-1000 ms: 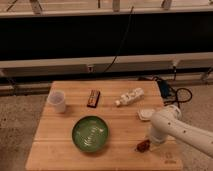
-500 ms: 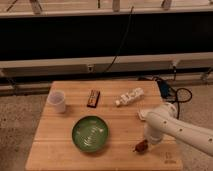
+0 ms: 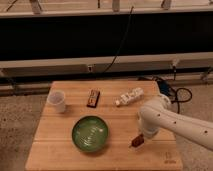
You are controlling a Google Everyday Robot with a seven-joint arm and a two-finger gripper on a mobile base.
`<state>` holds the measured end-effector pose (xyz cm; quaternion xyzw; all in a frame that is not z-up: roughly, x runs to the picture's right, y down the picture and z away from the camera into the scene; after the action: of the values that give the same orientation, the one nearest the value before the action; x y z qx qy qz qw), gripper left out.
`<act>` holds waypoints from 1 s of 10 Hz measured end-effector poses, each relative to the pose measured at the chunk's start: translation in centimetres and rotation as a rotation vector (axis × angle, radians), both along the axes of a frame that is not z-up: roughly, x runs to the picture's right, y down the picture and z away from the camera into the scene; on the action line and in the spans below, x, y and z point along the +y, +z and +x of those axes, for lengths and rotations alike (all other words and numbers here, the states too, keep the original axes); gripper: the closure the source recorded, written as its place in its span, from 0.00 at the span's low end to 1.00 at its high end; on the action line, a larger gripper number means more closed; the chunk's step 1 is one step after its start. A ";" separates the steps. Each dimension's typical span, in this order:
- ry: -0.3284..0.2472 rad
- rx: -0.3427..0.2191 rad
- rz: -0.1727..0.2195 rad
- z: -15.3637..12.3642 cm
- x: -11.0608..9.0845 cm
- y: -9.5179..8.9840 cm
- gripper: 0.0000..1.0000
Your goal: Place the pepper in the ceramic bowl
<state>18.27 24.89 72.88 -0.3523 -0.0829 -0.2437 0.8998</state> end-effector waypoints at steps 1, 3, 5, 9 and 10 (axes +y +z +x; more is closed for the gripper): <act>-0.014 -0.012 0.001 -0.9 -0.5 -0.4 0.99; -0.042 -0.034 0.006 -2.4 -1.5 -0.7 0.99; -0.086 -0.070 0.008 -5.3 -2.2 -0.7 0.99; -0.144 -0.113 0.014 -9.7 -3.2 -0.7 0.99; -0.162 -0.129 0.016 -11.4 -3.6 -0.5 0.99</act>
<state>6.87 21.26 72.41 -0.3345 -0.1098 -0.3383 0.8727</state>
